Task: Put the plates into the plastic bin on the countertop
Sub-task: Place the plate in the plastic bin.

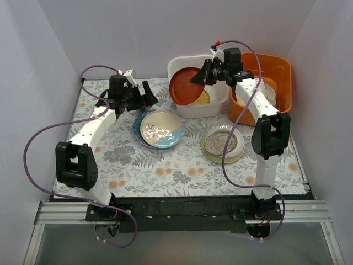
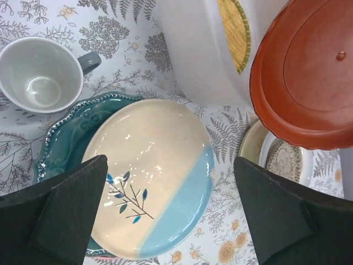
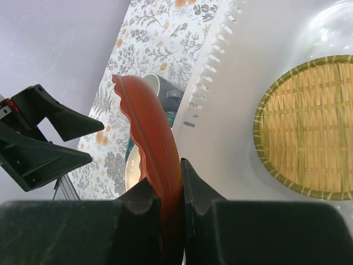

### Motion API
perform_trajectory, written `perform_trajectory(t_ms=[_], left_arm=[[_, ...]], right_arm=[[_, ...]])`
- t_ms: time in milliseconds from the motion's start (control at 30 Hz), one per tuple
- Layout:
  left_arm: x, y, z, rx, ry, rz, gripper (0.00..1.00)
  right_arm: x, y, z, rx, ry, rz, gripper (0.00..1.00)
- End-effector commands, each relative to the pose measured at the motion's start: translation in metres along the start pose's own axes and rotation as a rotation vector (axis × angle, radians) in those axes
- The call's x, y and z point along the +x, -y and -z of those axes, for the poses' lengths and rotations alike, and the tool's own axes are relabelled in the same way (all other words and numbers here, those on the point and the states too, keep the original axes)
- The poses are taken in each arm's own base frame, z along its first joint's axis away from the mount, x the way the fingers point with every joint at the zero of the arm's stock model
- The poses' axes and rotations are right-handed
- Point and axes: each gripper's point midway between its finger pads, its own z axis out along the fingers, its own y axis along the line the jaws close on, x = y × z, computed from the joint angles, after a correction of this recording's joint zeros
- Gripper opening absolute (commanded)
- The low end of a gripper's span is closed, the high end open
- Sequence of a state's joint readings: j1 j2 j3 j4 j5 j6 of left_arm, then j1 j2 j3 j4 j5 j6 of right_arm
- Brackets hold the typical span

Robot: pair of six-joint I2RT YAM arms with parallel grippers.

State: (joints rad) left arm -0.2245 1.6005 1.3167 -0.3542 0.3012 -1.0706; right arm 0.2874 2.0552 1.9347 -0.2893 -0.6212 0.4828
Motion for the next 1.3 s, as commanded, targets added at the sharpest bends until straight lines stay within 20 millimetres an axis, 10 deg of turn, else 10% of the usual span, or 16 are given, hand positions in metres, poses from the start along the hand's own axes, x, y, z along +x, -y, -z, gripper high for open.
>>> perform_trajectory(t_ms=[0,567,1267], left_arm=[[-0.005,0.008,0.003,0.082,0.006,0.01,0.98],[-0.004,0.003,0.003,0.068,0.006,0.009,0.98],[0.001,0.005,0.002,0.09,-0.006,0.02,0.98]], right_arm=[[-0.025,-0.002,0.004,0.001,0.055,0.021,0.01],[-0.071,0.016,0.012,0.046,0.186,0.043,0.01],[-0.041,0.083,-0.022,0.171,0.145,-0.042,0.01]])
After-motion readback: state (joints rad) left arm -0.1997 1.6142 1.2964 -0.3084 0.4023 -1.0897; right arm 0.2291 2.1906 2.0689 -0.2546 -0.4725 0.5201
